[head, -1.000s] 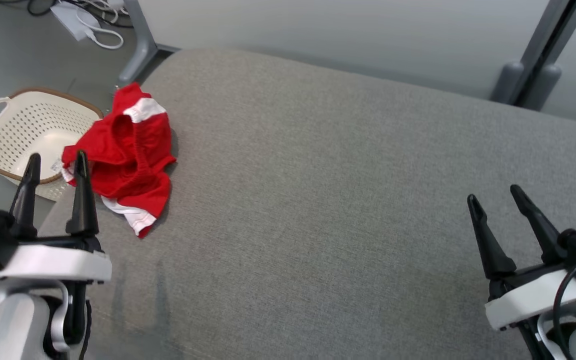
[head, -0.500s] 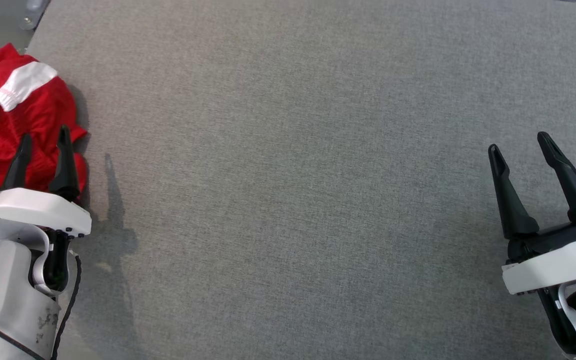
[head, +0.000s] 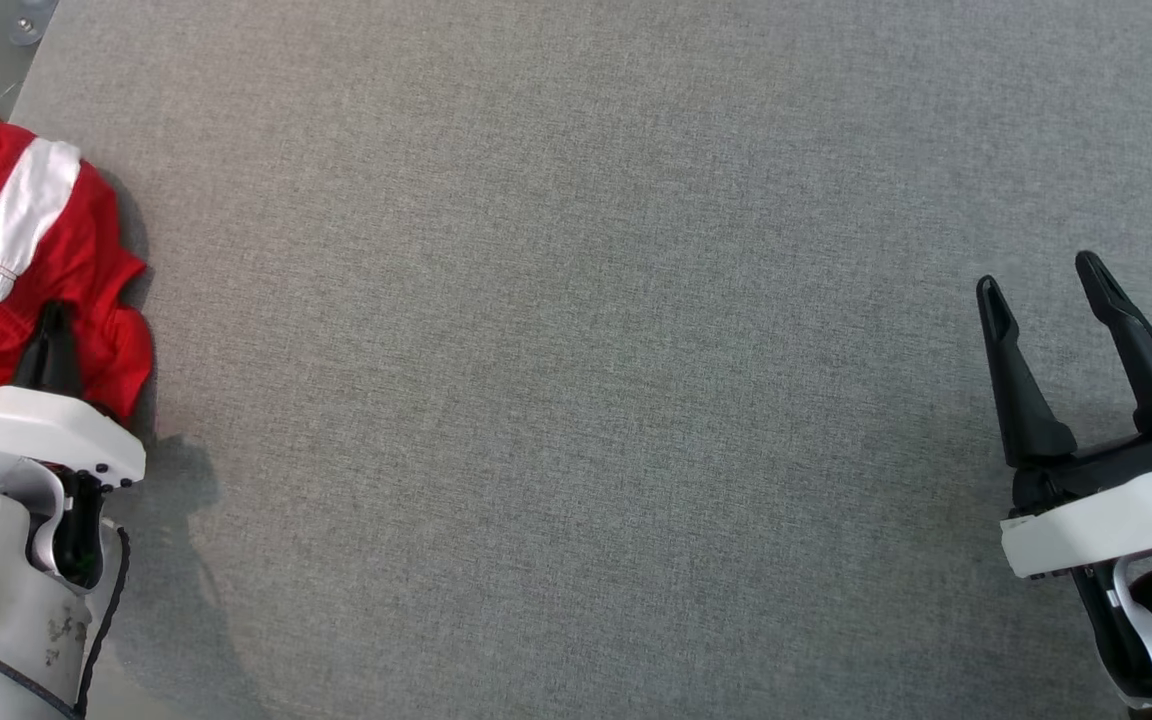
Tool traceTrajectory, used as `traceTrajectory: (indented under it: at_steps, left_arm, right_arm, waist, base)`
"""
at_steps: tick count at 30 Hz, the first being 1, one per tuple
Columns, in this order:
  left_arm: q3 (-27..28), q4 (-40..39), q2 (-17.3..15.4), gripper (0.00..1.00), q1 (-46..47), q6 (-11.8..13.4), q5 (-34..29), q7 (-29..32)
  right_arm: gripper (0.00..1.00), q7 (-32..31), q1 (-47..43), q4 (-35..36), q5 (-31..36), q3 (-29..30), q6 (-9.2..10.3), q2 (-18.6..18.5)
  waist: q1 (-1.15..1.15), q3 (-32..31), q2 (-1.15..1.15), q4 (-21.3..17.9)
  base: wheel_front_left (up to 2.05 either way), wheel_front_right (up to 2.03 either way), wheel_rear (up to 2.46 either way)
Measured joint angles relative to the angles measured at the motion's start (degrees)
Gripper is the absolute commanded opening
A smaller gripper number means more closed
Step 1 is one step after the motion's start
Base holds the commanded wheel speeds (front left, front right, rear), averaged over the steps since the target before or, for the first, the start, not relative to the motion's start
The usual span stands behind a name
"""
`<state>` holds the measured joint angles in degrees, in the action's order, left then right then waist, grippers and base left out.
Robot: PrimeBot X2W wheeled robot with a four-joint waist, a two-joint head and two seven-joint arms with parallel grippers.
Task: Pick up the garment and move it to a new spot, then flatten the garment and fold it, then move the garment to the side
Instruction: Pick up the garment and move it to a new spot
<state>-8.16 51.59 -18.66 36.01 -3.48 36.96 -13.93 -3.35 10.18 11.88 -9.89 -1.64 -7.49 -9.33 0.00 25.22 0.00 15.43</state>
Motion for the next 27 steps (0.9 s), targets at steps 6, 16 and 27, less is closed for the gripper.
traceTrajectory:
  at_steps: [6,16,27]
  left_arm:
    - [0.1,2.05,-0.48,0.0,1.27,-0.05,-1.18,-0.76]
    - [3.38,-6.66,-0.65,0.0,-1.64,1.09,-5.19,-0.98]
    - [8.11,-27.65,0.8,1.0,-12.73,4.26,-12.41,-1.05]
  right_arm:
    - [1.0,0.53,0.13,-0.73,-0.63,0.01,0.0,-0.03]
    - [1.0,1.63,-1.05,-2.43,-1.03,0.47,0.0,0.62]
    - [1.0,3.38,-3.27,-5.11,-2.35,0.24,0.0,1.86]
  waist:
    - [0.0,-0.65,0.0,-0.28]
    - [0.0,-4.32,0.0,-0.01]
    - [0.0,-10.81,0.0,1.44]
  base:
    - [0.0,0.0,0.0]
    - [0.0,0.0,0.0]
    - [0.0,0.0,0.0]
